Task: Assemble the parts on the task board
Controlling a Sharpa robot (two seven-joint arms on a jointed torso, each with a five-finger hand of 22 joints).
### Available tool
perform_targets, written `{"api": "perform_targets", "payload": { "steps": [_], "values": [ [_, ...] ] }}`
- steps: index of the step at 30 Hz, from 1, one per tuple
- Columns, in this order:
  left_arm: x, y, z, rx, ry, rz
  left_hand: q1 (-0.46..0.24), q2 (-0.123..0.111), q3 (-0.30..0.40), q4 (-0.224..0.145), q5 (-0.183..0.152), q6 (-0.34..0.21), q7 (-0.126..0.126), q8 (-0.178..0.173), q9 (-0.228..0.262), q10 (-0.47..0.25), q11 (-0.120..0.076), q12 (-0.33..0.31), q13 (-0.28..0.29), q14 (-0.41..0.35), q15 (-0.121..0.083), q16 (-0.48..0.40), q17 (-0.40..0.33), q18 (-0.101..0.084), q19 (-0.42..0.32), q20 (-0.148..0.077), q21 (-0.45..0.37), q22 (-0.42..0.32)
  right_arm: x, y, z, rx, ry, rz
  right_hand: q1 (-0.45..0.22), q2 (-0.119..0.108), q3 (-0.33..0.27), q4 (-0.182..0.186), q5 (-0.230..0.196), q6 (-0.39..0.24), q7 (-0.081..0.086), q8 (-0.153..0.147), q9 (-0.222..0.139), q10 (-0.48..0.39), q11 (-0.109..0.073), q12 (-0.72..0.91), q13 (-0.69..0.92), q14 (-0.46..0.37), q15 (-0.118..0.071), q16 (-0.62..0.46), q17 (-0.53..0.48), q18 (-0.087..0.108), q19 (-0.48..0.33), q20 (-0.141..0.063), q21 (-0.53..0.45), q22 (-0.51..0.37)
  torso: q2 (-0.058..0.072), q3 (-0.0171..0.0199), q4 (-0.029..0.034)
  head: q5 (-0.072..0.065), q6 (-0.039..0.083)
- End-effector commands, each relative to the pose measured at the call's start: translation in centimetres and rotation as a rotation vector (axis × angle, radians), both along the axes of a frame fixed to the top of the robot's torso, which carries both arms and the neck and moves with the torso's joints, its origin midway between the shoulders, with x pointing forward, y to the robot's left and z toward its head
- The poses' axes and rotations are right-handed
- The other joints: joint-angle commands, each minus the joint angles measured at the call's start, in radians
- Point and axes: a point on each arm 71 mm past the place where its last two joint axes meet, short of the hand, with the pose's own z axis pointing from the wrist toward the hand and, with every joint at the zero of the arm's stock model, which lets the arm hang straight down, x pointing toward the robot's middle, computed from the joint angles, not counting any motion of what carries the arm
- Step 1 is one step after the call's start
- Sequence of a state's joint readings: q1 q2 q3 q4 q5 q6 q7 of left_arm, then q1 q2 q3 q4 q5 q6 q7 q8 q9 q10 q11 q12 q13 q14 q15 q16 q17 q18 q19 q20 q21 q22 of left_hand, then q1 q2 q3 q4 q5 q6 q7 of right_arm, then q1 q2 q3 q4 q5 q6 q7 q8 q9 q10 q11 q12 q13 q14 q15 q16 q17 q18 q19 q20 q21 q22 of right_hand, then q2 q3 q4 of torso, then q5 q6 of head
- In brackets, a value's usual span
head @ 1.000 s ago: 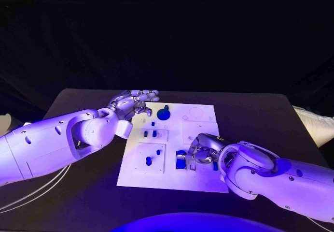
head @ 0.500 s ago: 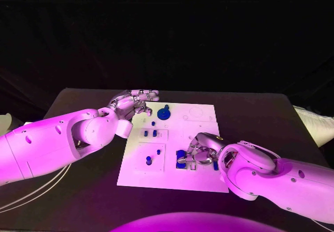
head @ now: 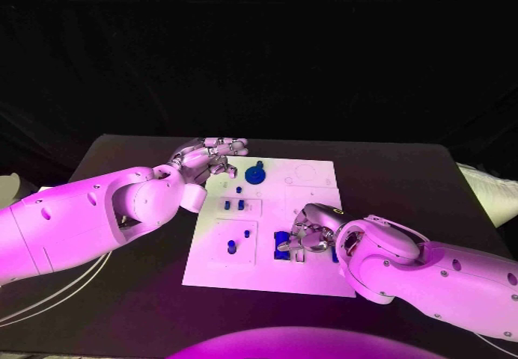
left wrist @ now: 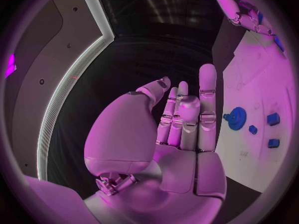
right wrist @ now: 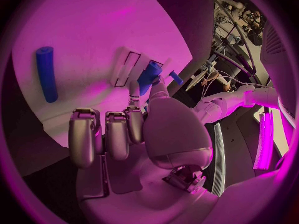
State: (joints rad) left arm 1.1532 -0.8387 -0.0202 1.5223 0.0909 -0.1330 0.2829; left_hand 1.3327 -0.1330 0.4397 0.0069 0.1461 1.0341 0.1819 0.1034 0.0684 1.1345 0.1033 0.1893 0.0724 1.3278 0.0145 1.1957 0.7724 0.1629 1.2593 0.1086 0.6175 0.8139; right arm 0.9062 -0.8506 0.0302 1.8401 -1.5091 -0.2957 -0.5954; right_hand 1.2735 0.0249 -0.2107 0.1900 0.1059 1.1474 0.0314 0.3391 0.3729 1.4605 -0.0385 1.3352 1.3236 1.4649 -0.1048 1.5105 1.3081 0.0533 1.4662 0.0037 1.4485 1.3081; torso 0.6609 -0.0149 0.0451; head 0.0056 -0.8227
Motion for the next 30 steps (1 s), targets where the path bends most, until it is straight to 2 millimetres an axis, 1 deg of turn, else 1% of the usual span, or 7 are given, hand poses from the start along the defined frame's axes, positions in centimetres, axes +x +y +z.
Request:
{"api": "perform_targets", "payload": {
  "steps": [1, 6, 12, 15, 20, 26, 30],
  "values": [
    [-0.1, -0.2, 0.1, -0.009, -0.005, -0.017, -0.011, 0.0, -0.004, 0.001, 0.003, -0.007, -0.002, 0.004, -0.001, -0.004, 0.0, 0.002, -0.001, -0.005, 0.002, -0.004, -0.001, 0.019, -0.002, 0.005, -0.004, -0.001, -0.1, -0.1, -0.1, -0.012, -0.003, 0.012, 0.004, 0.011, 0.0, -0.003, -0.001, -0.003, -0.001, 0.0, 0.002, 0.027, -0.004, -0.004, 0.072, 0.087, 0.0, 0.004, 0.162, -0.009, 0.029, 0.0, 0.003, 0.063, -0.001, -0.0002, -0.0021, 0.001, -0.001],
    [-0.1, -0.1, 0.1, -0.008, -0.005, -0.016, -0.011, 0.0, -0.004, 0.001, 0.003, -0.007, -0.002, 0.004, -0.001, -0.004, 0.0, 0.002, -0.001, -0.005, 0.002, -0.004, -0.001, 0.019, -0.002, 0.005, -0.004, -0.001, -0.4, -0.6, 0.4, 0.037, -0.031, -0.013, -0.015, 0.009, -0.013, 0.011, 0.016, -0.01, 0.003, -0.005, 0.003, 0.019, -0.001, -0.026, 0.059, 0.086, 0.002, 0.001, 0.157, -0.008, 0.026, 0.001, -0.001, 0.057, -0.002, 0.0005, -0.0038, 0.001, 0.001],
    [-0.1, 0.0, 0.1, -0.007, -0.004, -0.014, -0.011, 0.0, -0.004, 0.001, 0.003, -0.007, -0.002, 0.004, -0.001, -0.004, 0.0, 0.002, -0.001, -0.005, 0.002, -0.004, -0.001, 0.019, -0.002, 0.005, -0.004, -0.001, -0.9, -2.3, 1.9, 0.14, -0.043, -0.059, -0.028, 0.005, -0.03, 0.032, 0.058, -0.068, 0.024, -0.051, -0.01, 0.005, 0.017, -0.056, 0.042, 0.084, 0.015, -0.002, 0.152, -0.006, 0.021, 0.01, -0.008, 0.046, -0.003, -0.0013, -0.0035, -0.006, 0.003],
    [0.0, 0.0, 0.1, -0.007, -0.005, -0.014, -0.011, 0.0, -0.004, 0.001, 0.003, -0.007, -0.002, 0.004, -0.001, -0.004, 0.0, 0.002, -0.001, -0.005, 0.002, -0.004, -0.001, 0.019, -0.002, 0.005, -0.004, -0.001, -0.6, -4.0, 2.9, 0.15, -0.027, -0.094, -0.023, 0.012, -0.031, 0.038, 0.068, -0.081, 0.033, -0.07, -0.015, -0.002, 0.024, -0.071, 0.034, 0.084, 0.022, -0.002, 0.152, -0.005, 0.02, 0.016, -0.01, 0.045, -0.003, -0.0014, -0.0045, -0.011, 0.007],
    [-0.1, 0.0, 0.1, -0.008, -0.005, -0.015, -0.011, 0.0, -0.004, 0.001, 0.003, -0.007, -0.002, 0.004, -0.001, -0.004, 0.0, 0.002, -0.001, -0.005, 0.002, -0.004, -0.001, 0.019, -0.002, 0.005, -0.004, -0.001, -0.1, -6.9, 3.6, 0.054, -0.034, -0.119, 0.019, 0.037, -0.015, 0.024, 0.089, -0.087, 0.041, -0.095, -0.022, -0.011, 0.031, -0.094, 0.021, 0.084, 0.029, -0.004, 0.15, -0.005, 0.019, 0.024, -0.011, 0.042, -0.002, -0.0024, -0.0029, -0.023, 0.012],
    [-0.1, 0.0, 0.1, -0.008, -0.006, -0.014, -0.011, 0.0, -0.004, 0.001, 0.003, -0.007, -0.002, 0.004, -0.001, -0.004, 0.0, 0.002, -0.001, -0.005, 0.002, -0.004, -0.001, 0.019, -0.002, 0.005, -0.004, -0.001, -0.3, -9.1, 3.6, -0.092, -0.069, -0.098, 0.034, 0.039, -0.015, 0.018, 0.097, -0.069, 0.039, -0.1, -0.023, -0.014, 0.031, -0.105, 0.015, 0.084, 0.03, -0.005, 0.15, -0.004, 0.018, 0.026, -0.012, 0.043, 0.0, 0.0006, -0.0053, -0.034, 0.013],
    [-0.2, 0.0, 0.1, -0.008, -0.006, -0.013, -0.011, 0.0, -0.004, 0.001, 0.003, -0.007, -0.002, 0.004, -0.001, -0.004, 0.0, 0.002, -0.001, -0.005, 0.002, -0.004, -0.001, 0.019, -0.002, 0.005, -0.004, -0.001, -0.6, -9.9, 3.1, -0.153, -0.077, -0.083, 0.038, 0.041, -0.015, 0.017, 0.098, -0.065, 0.038, -0.101, -0.023, -0.016, 0.03, -0.11, 0.012, 0.083, 0.029, -0.005, 0.148, -0.004, 0.018, 0.026, -0.012, 0.042, -0.002, -0.0008, -0.0078, -0.042, 0.014]
  ]
}}
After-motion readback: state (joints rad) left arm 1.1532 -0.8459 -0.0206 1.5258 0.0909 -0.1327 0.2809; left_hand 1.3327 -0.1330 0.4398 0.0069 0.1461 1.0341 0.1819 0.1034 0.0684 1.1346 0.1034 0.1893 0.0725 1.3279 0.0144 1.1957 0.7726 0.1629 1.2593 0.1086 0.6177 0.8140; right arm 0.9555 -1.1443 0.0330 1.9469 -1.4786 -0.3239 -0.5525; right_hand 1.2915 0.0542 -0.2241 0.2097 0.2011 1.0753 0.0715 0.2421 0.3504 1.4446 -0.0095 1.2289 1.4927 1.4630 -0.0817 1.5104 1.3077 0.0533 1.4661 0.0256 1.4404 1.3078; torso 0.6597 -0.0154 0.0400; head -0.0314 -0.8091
